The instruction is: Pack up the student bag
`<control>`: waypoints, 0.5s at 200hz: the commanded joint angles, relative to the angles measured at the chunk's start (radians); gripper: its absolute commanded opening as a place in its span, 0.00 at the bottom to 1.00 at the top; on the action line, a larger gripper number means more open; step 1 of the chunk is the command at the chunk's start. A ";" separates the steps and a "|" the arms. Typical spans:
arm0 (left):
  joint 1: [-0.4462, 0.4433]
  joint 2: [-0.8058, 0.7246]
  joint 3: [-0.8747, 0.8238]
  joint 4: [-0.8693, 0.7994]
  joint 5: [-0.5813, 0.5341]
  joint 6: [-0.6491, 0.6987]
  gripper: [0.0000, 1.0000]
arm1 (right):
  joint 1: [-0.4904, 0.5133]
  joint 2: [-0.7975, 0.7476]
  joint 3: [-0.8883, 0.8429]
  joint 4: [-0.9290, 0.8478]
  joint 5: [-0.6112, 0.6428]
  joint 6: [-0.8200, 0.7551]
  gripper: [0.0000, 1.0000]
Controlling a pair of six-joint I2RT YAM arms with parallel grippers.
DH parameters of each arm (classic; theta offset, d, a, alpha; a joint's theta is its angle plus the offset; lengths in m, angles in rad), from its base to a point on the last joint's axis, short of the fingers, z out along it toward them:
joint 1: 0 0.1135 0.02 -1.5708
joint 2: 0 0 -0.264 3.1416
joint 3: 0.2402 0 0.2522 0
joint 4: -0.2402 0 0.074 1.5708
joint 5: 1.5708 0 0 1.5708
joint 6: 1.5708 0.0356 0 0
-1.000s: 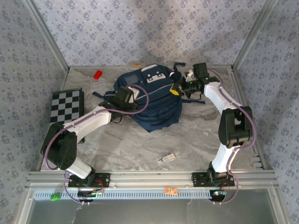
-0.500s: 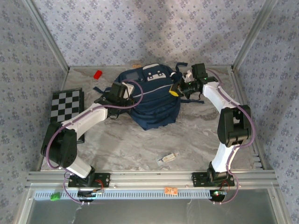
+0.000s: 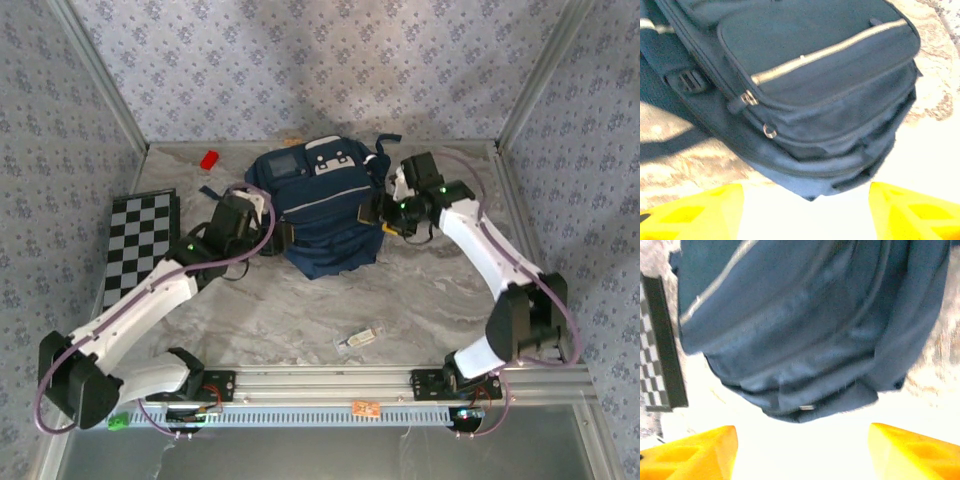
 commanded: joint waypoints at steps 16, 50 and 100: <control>-0.126 -0.099 -0.080 -0.098 -0.069 -0.215 0.70 | 0.166 -0.171 -0.198 -0.121 0.227 0.076 0.76; -0.225 -0.155 -0.149 -0.127 -0.105 -0.304 0.71 | 0.358 -0.284 -0.362 -0.109 0.321 0.232 0.77; -0.331 -0.137 -0.198 -0.103 -0.135 -0.369 0.73 | 0.587 -0.289 -0.502 -0.005 0.374 0.417 0.78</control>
